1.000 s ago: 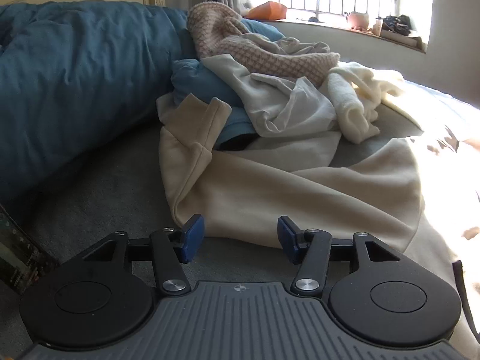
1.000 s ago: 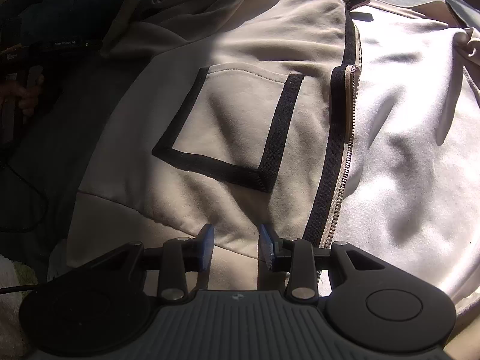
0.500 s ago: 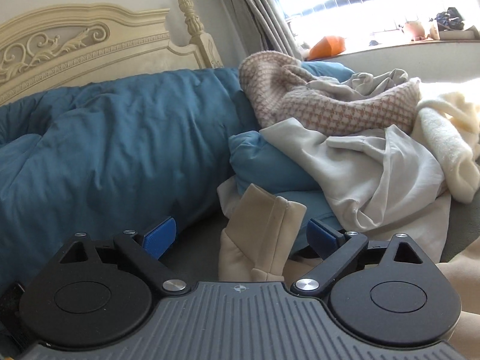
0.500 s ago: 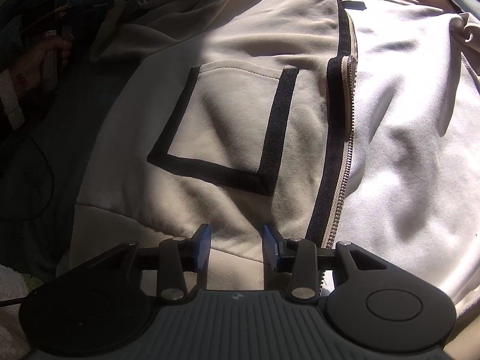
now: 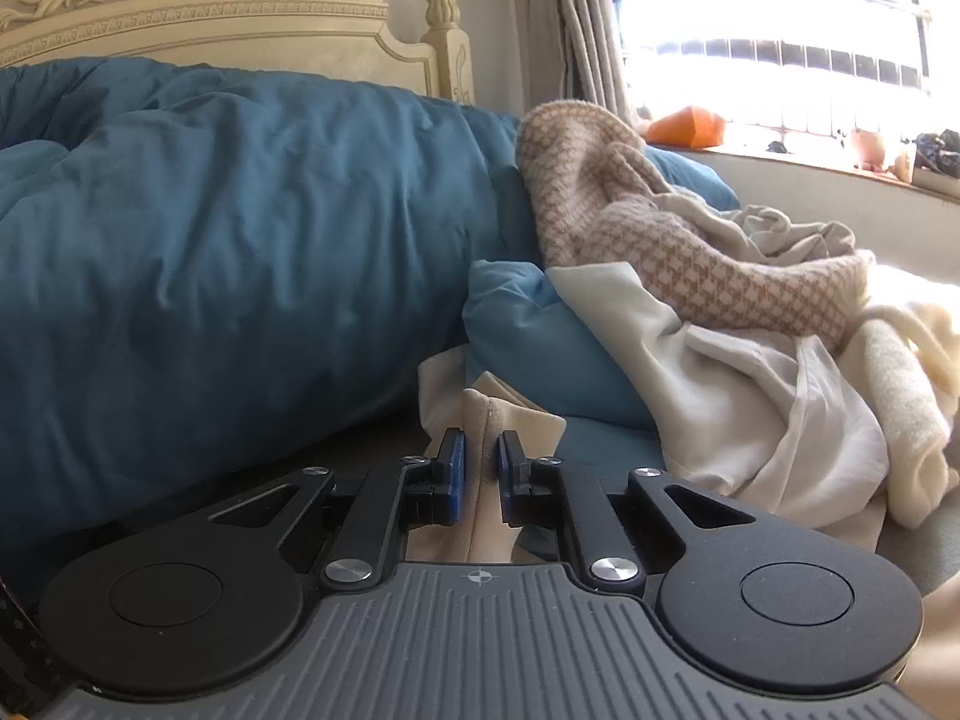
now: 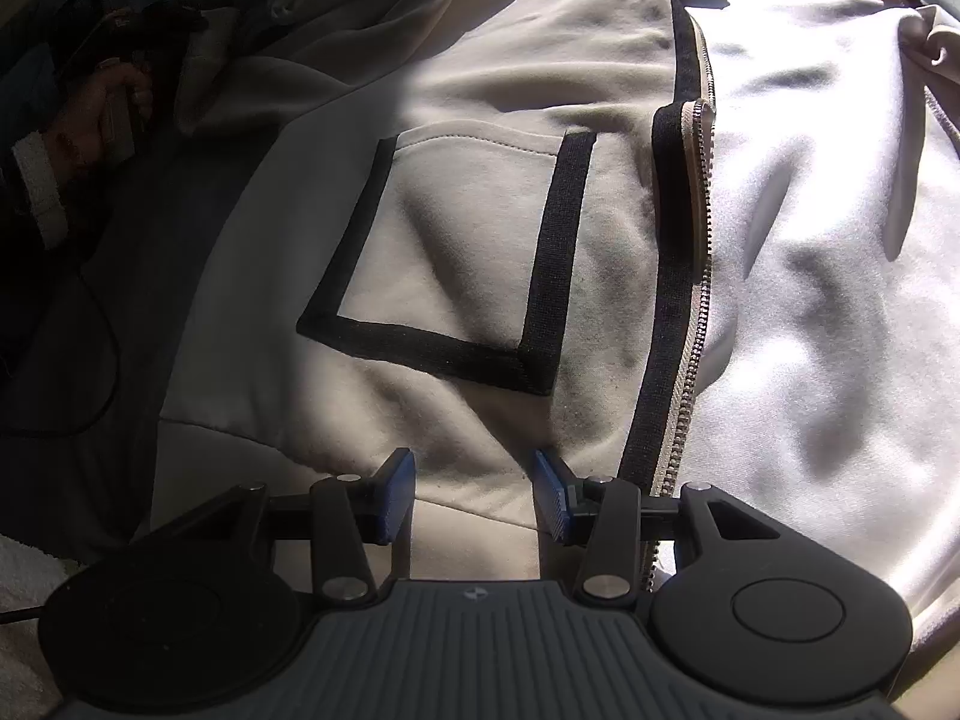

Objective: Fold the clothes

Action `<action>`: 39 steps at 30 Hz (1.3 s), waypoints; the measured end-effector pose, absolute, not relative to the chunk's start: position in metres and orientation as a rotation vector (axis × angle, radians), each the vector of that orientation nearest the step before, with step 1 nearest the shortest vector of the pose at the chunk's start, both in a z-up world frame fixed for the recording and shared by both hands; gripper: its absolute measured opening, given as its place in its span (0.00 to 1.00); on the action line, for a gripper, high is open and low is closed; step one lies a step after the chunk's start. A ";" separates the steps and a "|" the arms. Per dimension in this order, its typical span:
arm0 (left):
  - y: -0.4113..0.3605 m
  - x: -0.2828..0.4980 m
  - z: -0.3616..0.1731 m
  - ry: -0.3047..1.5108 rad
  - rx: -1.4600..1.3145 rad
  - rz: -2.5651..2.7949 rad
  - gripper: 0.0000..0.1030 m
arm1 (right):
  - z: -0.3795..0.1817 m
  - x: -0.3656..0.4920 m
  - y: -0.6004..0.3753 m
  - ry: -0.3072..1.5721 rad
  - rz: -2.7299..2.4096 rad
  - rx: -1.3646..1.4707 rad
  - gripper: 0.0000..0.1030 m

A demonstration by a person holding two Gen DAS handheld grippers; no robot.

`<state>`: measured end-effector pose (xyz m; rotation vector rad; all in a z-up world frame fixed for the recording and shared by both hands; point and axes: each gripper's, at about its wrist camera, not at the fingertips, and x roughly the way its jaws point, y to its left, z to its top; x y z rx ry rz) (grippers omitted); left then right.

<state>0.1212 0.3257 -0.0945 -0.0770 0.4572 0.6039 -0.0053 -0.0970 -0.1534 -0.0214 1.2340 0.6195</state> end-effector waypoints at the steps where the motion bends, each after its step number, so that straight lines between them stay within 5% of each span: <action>1: 0.332 0.115 -0.088 0.438 -0.114 0.610 0.08 | -0.154 -0.005 -0.097 1.235 0.620 -0.019 0.48; 8: 0.389 0.067 -0.055 0.338 -0.262 0.701 0.07 | -0.153 -0.007 -0.093 1.228 0.623 -0.038 0.52; 20: 0.437 0.030 -0.131 0.586 -0.269 0.830 0.08 | -0.153 -0.009 -0.090 1.225 0.615 -0.048 0.58; 39: 0.431 -0.004 -0.145 0.840 -0.221 0.863 0.13 | -0.152 -0.016 -0.092 1.218 0.613 -0.045 0.60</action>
